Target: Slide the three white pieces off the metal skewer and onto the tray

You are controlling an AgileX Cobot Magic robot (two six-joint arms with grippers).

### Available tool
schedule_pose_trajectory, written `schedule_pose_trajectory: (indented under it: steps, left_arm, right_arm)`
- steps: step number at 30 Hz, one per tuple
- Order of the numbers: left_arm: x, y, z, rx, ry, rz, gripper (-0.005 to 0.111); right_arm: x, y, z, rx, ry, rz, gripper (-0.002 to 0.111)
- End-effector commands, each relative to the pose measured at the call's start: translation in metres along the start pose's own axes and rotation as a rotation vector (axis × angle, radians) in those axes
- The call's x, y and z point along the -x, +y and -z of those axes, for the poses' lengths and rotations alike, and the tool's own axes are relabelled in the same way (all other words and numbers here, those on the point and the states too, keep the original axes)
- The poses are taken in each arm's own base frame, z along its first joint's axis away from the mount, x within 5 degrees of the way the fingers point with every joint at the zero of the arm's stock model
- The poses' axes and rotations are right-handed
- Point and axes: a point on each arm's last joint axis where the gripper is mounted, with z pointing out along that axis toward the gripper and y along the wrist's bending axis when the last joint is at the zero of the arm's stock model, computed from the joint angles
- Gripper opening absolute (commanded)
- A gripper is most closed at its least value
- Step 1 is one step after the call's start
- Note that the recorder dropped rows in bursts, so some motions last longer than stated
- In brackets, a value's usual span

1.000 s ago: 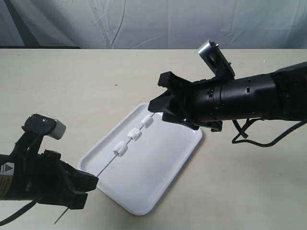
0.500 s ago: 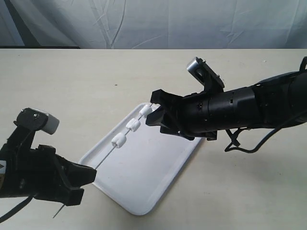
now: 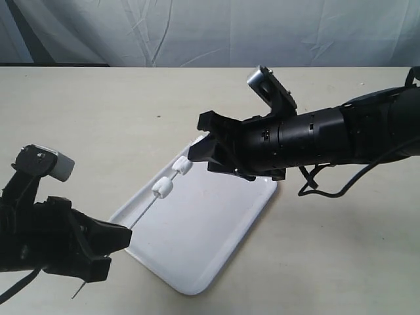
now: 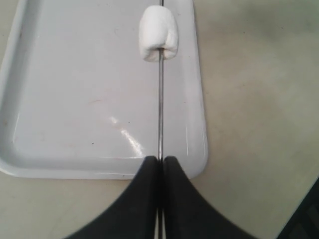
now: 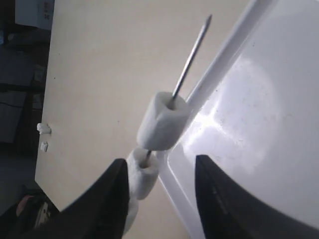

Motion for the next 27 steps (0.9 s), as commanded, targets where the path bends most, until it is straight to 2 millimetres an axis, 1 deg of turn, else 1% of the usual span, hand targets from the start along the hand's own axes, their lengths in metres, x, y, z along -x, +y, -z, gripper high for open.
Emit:
schedule_pose_trajectory:
  steps: [1,23,25,27]
  left_arm:
    - [-0.0016,-0.0026,0.0007,-0.023,0.005,0.004,0.000]
    - [-0.0026,-0.0053,0.0009,-0.052,0.016,0.002,0.000]
    - [-0.0026,-0.0053,0.0009,-0.052,0.016,0.002,0.000]
    - [-0.0026,-0.0053,0.0009,-0.052,0.016,0.002,0.000]
  right_arm:
    - [0.0031,0.0038,-0.0001,0.012,-0.007,0.024,0.042]
    - [0.0053,0.0019,0.0000,-0.013,-0.026,0.027,0.042]
    - [0.0053,0.0019,0.0000,-0.013,-0.026,0.027,0.037]
    - [0.0053,0.0019,0.0000,-0.013,-0.026,0.027,0.027]
